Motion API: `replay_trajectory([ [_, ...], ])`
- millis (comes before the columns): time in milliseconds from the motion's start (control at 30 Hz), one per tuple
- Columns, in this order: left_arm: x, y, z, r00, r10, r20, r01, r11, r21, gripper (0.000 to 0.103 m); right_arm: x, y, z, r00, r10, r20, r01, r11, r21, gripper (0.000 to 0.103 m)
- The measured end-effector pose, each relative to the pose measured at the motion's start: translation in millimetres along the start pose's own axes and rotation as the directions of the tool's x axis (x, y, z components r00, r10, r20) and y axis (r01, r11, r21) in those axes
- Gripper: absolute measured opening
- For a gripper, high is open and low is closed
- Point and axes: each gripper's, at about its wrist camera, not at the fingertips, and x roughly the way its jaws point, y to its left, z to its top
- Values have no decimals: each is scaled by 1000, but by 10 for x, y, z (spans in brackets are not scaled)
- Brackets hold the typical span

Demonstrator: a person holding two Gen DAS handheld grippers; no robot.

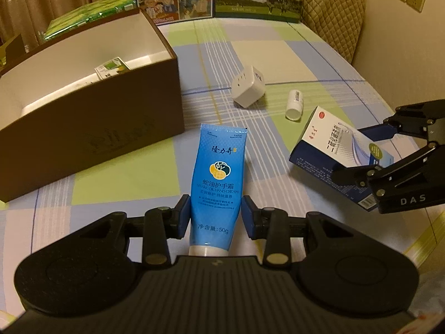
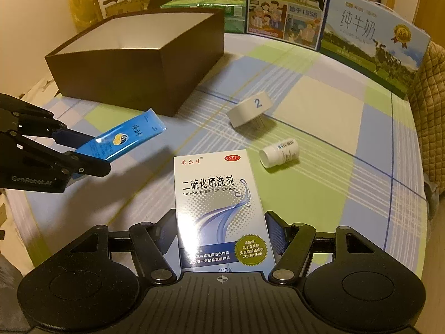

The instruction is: Organize rigid objects

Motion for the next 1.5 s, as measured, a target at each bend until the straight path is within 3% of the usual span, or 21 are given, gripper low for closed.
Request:
replay_trajectory([
  [667,-649,477,205,989,43,142,-33,997,-72,34,-132,314,471,994,66,92,-63,998,-32,64],
  [1033,-845,1083,349,973,120,196,-96,987,-126,34,-70,650,1076,978,136,156,-131,991,-42,63],
  [1500,-809,1927,711,956,204,211,-171,972,-162,34,291,1110,2004,959,177,220,-175,984,-28,63],
])
